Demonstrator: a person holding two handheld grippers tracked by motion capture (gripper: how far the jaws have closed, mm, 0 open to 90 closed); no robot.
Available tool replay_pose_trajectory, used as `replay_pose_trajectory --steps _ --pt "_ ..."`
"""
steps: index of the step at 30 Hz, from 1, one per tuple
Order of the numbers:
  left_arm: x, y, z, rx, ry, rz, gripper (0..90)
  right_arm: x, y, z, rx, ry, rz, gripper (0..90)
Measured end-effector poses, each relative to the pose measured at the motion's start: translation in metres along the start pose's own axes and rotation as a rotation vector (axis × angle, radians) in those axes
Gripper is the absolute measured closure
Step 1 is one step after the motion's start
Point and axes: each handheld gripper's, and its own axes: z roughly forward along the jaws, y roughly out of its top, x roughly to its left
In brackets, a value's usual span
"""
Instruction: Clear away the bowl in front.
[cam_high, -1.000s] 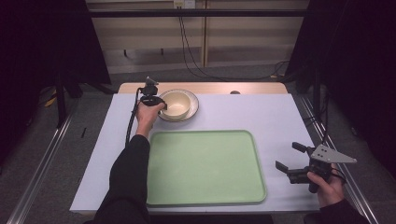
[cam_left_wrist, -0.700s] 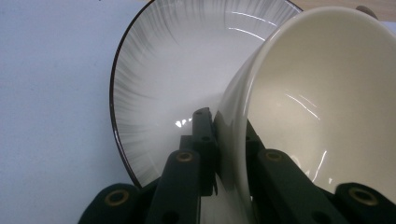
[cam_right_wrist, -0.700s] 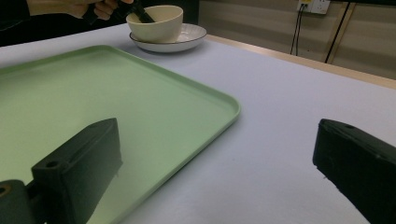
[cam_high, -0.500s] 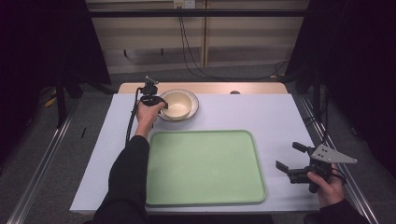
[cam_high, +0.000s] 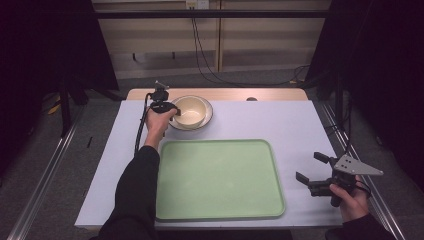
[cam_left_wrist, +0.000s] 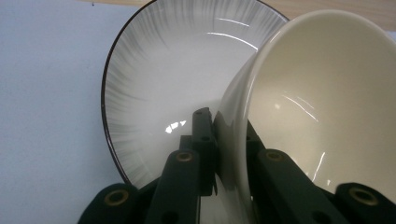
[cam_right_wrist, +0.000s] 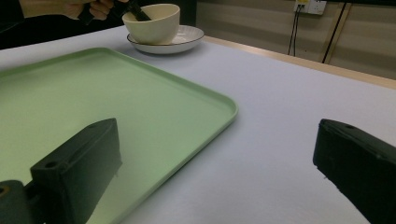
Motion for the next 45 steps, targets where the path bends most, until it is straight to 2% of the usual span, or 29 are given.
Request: replay_pose_trajectory --steps 4,6,12,13,17,21,23,25,27,28,33,36,39,40,45 --pt "-0.001 0.001 -0.007 -0.008 0.001 0.018 83.4 0.000 0.000 -0.001 0.000 -0.006 0.000 0.6" --pt "-0.001 0.000 -0.010 -0.005 -0.013 0.022 83.4 0.000 0.000 -0.001 -0.003 -0.005 -0.001 0.6" --pt "-0.002 -0.001 -0.016 -0.031 -0.030 0.017 83.5 0.000 0.000 -0.002 -0.005 -0.006 0.002 0.6" --pt "-0.001 -0.001 -0.018 -0.020 -0.032 0.034 83.5 0.000 0.000 -0.002 -0.005 -0.006 0.002 0.6" --pt "-0.002 -0.003 -0.024 -0.041 -0.038 0.042 83.5 0.000 0.001 -0.002 -0.006 -0.004 0.001 0.6" --pt "-0.004 -0.006 -0.027 -0.031 -0.033 0.059 83.5 -0.001 0.001 -0.003 -0.016 -0.009 0.001 0.6" --pt "-0.006 -0.007 -0.027 -0.039 -0.035 0.060 83.5 -0.001 0.001 -0.003 -0.015 -0.006 0.007 0.7" --pt "-0.009 -0.009 -0.030 -0.056 -0.040 0.084 83.4 -0.001 0.001 -0.003 -0.013 -0.006 0.006 0.6" --pt "-0.010 -0.010 -0.031 -0.049 -0.068 0.079 83.5 -0.001 0.001 -0.003 -0.014 -0.009 0.007 0.7" --pt "-0.011 -0.011 -0.031 -0.046 -0.076 0.093 83.5 -0.001 0.001 -0.003 -0.015 -0.010 0.004 0.6" --pt "-0.019 -0.014 -0.034 -0.032 -0.080 0.130 83.5 -0.001 0.001 -0.003 -0.015 -0.010 0.004 0.7" --pt "-0.028 -0.015 -0.036 -0.038 -0.104 0.144 83.5 -0.001 0.001 -0.003 -0.015 -0.007 0.007 0.7" --pt "-0.033 -0.016 -0.038 -0.024 -0.115 0.171 83.5 -0.001 0.001 -0.003 -0.017 -0.008 0.007 0.7" --pt "-0.035 -0.017 -0.037 -0.028 -0.123 0.164 83.5 -0.001 0.001 -0.003 -0.015 -0.007 0.007 0.7" --pt "-0.045 -0.021 -0.038 -0.022 -0.142 0.191 83.5 -0.001 0.002 -0.003 -0.018 -0.007 -0.003 0.7"
